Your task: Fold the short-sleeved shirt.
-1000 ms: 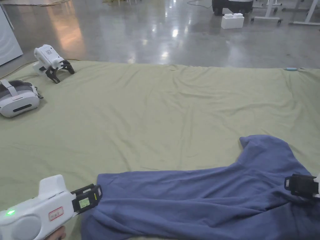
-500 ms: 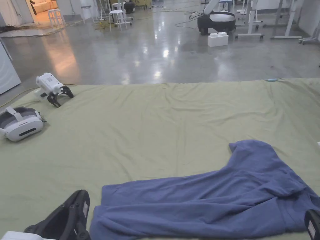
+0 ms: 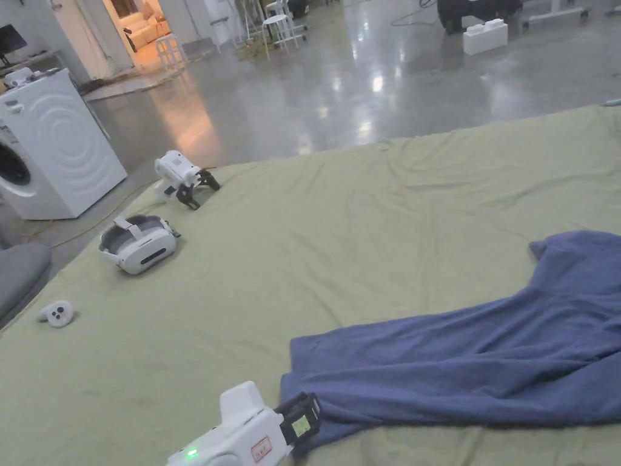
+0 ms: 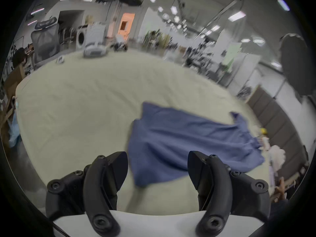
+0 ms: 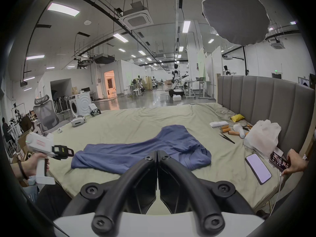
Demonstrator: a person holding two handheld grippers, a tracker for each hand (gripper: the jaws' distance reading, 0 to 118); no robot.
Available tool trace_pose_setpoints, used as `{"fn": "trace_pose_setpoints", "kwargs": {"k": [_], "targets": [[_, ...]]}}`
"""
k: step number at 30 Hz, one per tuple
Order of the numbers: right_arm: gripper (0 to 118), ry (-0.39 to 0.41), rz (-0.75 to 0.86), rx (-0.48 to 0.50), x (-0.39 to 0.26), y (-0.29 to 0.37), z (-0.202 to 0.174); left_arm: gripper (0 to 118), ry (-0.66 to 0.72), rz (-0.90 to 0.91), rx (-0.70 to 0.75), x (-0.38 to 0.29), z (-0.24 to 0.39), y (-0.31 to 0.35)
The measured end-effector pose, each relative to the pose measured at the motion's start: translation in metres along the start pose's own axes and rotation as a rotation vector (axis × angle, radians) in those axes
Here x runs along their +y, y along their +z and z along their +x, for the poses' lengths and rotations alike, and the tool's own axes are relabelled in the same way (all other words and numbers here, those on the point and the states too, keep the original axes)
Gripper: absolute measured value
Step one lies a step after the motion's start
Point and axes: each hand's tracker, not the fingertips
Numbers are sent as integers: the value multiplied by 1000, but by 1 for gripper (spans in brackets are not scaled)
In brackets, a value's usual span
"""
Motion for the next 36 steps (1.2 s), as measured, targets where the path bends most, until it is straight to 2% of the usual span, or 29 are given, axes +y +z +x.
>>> {"fn": "trace_pose_setpoints", "kwargs": {"k": [1, 4, 6, 7, 10, 14, 15, 16, 18, 19, 23, 26, 27, 29, 30, 31, 32, 36], "targets": [[0, -3, -12, -6, -2, -1, 3, 78, 9, -20, 57, -2, -3, -18], [0, -7, -44, -24, -8, -2, 12, 77, 5, -66, 58, -9, -10, -43], [0, 2, -59, -43, -10, -5, 18, 74, -67, -23, 72, -13, -1, -40], [0, 4, -65, -53, -11, -6, 20, 66, -99, -27, 88, -12, 4, -42], [0, 9, -93, -76, -10, -22, 27, 28, -193, -40, 166, -13, 22, -45], [0, 4, -175, -113, -4, -66, 49, 7, -333, -85, 212, -15, 45, -56], [7, -11, -220, -117, -1, -84, 57, 6, -328, -87, 196, -16, 46, -59], [28, -29, -262, -121, 1, -105, 68, 6, -323, -93, 203, -15, 45, -63], [87, -88, -291, -119, -2, -151, 96, 6, -285, -99, 192, -15, 38, -64], [88, -128, -334, -121, -6, -174, 115, 6, -287, -100, 189, -14, 38, -63], [87, -267, -463, -195, -21, -246, 159, 6, -307, -103, 180, -16, 39, -61], [87, -283, -597, -228, -40, -282, 170, 6, -306, -99, 185, -16, 39, -62], [86, -266, -655, -247, -48, -288, 168, 6, -306, -98, 186, -16, 39, -62], [75, -146, -590, -259, -46, -280, 154, 6, -315, -97, 187, -17, 41, -60], [58, -131, -579, -248, -41, -277, 150, 6, -329, -100, 184, -16, 41, -60], [34, -115, -570, -261, -37, -272, 145, 5, -339, -108, 176, -13, 40, -58], [0, -98, -561, -258, -34, -269, 145, 4, -332, -114, 161, -9, 37, -56], [0, -131, -520, -274, -17, -244, 143, 0, -175, -92, 47, 11, 14, -31]]}}
